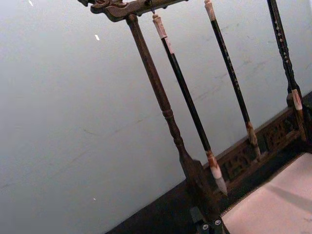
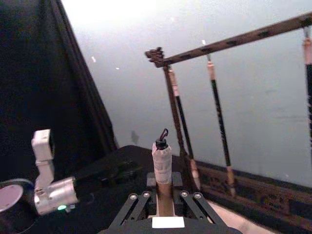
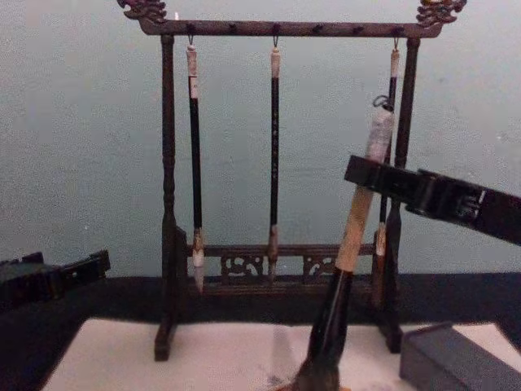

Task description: Pick up the brush from the inkstone, write on the paper, then place the brush back to its original position.

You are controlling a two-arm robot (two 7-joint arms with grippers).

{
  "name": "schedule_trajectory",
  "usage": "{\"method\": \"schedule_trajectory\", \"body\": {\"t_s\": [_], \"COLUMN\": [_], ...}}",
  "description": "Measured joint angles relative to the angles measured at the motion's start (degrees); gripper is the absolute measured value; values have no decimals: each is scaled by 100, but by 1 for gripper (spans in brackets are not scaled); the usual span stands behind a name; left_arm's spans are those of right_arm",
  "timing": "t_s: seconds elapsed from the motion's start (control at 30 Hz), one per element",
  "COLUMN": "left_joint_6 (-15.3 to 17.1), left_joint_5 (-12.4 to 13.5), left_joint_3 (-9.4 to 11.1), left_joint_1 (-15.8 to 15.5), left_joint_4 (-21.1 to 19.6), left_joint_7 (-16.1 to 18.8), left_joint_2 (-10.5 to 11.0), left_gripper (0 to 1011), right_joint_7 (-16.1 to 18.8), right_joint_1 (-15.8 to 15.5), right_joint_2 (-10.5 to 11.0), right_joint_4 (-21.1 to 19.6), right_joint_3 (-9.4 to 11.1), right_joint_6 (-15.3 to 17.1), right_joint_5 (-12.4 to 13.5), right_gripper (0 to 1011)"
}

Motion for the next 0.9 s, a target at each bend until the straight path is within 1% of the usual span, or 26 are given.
{"method": "schedule_trajectory", "body": {"t_s": [0.13,0.27,0.63,0.8,0.9], "left_joint_6": [0,0,0,0,0], "left_joint_5": [0,0,0,0,0], "left_joint_3": [0,0,0,0,0], "left_joint_1": [0,0,0,0,0], "left_joint_4": [0,0,0,0,0], "left_joint_7": [0,0,0,0,0], "left_joint_2": [0,0,0,0,0], "left_gripper": [1002,1002,1002,1002,1002], "right_joint_7": [111,173,318,376,414], "right_joint_1": [-27,-42,-97,-124,-150], "right_joint_2": [27,32,58,79,102], "right_joint_4": [-122,-187,-371,-468,-556], "right_joint_3": [11,28,50,17,-47], "right_joint_6": [-15,-14,23,38,65], "right_joint_5": [-111,-162,-193,-192,-201], "right_gripper": [195,195,195,195,195]}}
